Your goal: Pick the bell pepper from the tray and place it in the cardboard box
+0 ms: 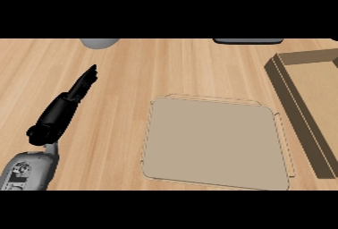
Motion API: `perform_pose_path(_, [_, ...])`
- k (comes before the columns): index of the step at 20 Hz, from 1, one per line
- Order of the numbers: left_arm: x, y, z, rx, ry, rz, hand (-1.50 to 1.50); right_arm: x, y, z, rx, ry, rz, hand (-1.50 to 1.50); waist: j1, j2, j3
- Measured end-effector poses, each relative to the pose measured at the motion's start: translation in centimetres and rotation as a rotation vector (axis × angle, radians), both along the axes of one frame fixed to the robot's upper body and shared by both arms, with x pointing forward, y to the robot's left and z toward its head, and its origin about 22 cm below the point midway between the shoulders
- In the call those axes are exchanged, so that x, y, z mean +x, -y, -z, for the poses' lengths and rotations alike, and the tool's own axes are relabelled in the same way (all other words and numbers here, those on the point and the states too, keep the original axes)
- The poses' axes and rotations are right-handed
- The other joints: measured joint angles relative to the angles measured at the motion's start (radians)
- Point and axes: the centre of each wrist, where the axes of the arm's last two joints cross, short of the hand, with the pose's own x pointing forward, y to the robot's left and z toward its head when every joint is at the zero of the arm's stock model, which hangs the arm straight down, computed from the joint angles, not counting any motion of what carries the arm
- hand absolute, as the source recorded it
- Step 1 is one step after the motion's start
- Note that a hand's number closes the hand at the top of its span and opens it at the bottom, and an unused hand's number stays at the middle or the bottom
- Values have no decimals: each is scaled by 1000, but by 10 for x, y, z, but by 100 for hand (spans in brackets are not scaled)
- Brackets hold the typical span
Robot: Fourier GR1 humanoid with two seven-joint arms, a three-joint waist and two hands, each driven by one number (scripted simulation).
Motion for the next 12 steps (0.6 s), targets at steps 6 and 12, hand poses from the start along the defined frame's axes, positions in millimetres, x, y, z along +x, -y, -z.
perform_pose_path(6, [0,-2,3,-4,-10,3,0,-13,52,18,130,-229,12,150,-2,0,0])
perform_pose_path(12, [2,-4,-5,0,-4,0,0,-34,97,36,236,-411,-14,150,-3,-1,0])
